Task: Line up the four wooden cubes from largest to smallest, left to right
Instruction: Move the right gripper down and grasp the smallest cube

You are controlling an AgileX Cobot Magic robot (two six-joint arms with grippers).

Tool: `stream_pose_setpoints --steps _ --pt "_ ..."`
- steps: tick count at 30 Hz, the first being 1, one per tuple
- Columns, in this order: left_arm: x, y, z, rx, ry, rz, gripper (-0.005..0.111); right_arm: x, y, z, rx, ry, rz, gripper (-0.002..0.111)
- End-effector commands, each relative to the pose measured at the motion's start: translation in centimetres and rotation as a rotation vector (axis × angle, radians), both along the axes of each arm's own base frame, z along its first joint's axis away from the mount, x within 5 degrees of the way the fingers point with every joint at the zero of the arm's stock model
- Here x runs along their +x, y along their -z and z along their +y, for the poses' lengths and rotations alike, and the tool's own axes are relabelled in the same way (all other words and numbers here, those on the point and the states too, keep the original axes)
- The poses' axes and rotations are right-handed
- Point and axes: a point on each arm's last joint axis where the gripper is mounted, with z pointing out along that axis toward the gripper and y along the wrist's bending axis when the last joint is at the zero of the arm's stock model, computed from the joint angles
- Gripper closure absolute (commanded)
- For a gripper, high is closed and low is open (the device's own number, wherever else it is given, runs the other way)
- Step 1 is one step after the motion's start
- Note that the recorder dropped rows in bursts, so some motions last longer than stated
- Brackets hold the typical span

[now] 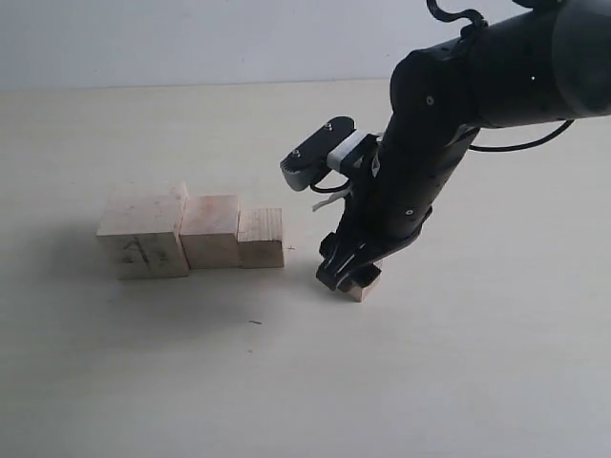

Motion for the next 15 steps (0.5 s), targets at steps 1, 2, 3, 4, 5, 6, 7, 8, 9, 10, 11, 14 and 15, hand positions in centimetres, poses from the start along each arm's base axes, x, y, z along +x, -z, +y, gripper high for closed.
stream_pose_setpoints --steps 1,2,3,4,5,6,7,8,9,10,11,14,15 --pt "0.0 0.0 0.0 0.001 0.003 -0.011 0.107 0.2 0.9 0.2 0.002 -0.005 -0.007 0.038" --pt "0.0 0.0 0.0 0.001 0.003 -0.011 0.107 0.2 1.2 0.3 -0.002 -0.005 -0.003 0.038" --pt "0.0 0.0 0.0 0.001 0.003 -0.011 0.107 0.2 1.5 0.3 -0.007 -0.005 0.002 0.038" --pt "0.0 0.0 0.0 0.001 0.003 -0.011 0.107 0.2 1.8 0.3 -0.013 -0.005 0.007 0.038" --pt "0.0 0.0 0.0 0.001 0.003 -0.011 0.107 0.3 2.2 0.3 -0.022 -0.006 0.015 0.038" --pt "0.0 0.0 0.0 0.001 0.003 -0.011 0.107 0.3 2.6 0.3 -0.031 -0.007 0.022 0.038" --pt "0.0 0.0 0.0 0.001 0.003 -0.011 0.107 0.3 2.9 0.3 -0.038 -0.009 0.027 0.038" --pt "0.0 0.0 0.0 0.001 0.003 -0.011 0.107 0.3 3.1 0.3 -0.042 -0.009 0.031 0.038" --pt "0.0 0.0 0.0 0.001 0.003 -0.011 0.107 0.3 3.2 0.4 -0.04 -0.008 0.029 0.038" --pt "0.0 0.0 0.0 0.001 0.003 -0.011 0.107 0.4 3.2 0.4 -0.038 -0.008 0.027 0.038" --pt "0.0 0.0 0.0 0.001 0.003 -0.011 0.107 0.4 3.2 0.4 -0.036 -0.01 0.021 0.038" --pt "0.0 0.0 0.0 0.001 0.003 -0.011 0.107 0.5 3.2 0.5 -0.027 -0.009 0.011 0.045" --pt "0.0 0.0 0.0 0.001 0.003 -0.011 0.107 0.5 3.2 0.5 -0.026 -0.009 0.01 0.05"
